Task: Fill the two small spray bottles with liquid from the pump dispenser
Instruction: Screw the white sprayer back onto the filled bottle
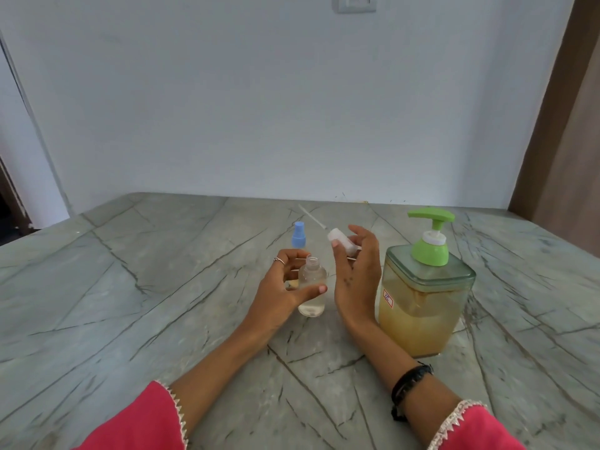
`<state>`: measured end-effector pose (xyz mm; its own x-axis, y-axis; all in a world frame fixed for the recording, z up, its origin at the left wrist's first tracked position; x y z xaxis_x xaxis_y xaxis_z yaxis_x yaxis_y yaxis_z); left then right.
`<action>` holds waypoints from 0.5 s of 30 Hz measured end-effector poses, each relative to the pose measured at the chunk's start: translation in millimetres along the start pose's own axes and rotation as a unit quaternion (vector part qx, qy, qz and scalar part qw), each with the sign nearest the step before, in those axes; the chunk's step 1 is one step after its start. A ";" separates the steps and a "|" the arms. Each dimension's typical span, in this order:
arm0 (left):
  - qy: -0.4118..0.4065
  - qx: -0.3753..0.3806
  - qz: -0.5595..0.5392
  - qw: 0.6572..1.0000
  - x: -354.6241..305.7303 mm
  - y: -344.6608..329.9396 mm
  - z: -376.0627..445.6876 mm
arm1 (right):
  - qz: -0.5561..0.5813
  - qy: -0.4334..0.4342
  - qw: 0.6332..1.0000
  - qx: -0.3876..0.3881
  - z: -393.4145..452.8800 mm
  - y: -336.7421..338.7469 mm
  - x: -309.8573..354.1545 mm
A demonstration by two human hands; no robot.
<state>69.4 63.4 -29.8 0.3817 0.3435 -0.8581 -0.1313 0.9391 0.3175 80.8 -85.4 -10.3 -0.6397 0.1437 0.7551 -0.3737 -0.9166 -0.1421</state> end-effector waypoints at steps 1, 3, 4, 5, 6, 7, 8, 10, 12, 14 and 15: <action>-0.001 -0.001 0.002 1.000 -0.5 -0.2 -0.4 | 0.029 -0.011 0.999 -0.013 -0.4 3.4 0.3; -0.002 -0.001 0.005 1.000 -1.1 -0.7 -0.8 | 0.063 -0.012 0.998 -0.028 -2.2 5.3 3.3; -0.001 -0.002 0.006 1.000 -0.7 -0.9 -0.8 | 0.066 -0.005 0.997 -0.032 -3.8 4.7 6.0; 0.000 -0.002 0.008 1.000 -0.2 -1.0 -0.5 | 0.065 0.003 0.997 -0.036 -5.2 4.1 9.5; 0.001 -0.002 0.008 1.000 0.4 -1.1 -0.2 | 0.062 0.010 0.997 -0.039 -6.0 3.6 13.0; 0.002 -0.003 0.007 1.000 1.1 -1.0 0.2 | 0.061 0.016 0.997 -0.042 -6.4 3.5 17.0; 0.004 -0.003 0.004 1.000 1.7 -0.8 0.7 | 0.062 0.024 0.997 -0.043 -6.8 4.0 21.4; 0.007 -0.002 0.002 1.000 2.9 -0.4 1.1 | 0.066 0.038 0.996 -0.035 -8.2 4.3 32.0; 0.007 0.003 0.001 1.000 3.5 -0.8 1.3 | 0.068 0.054 0.996 -0.015 -9.8 3.0 42.0; 0.007 0.010 0.008 1.000 3.7 -1.9 1.4 | 0.064 0.071 0.995 0.003 -11.6 2.4 50.9; 0.006 0.012 0.011 1.000 3.6 -2.2 1.2 | 0.060 0.072 0.996 0.008 -11.9 2.5 52.9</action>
<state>72.2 62.5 -33.1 0.3671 0.3645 -0.8558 -0.1185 0.9309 0.3456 38.0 -75.6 21.7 -0.7691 0.0836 0.6336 -0.2792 -0.9358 -0.2154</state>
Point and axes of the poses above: each hand's wrist, its own z-axis towards the middle knuckle, its own y-axis out of the back of the hand, x = y × z, the point moved 9 cm from there along z, towards the middle knuckle, and after that the axes turned 8 degrees about z, right-handed, at the moved point
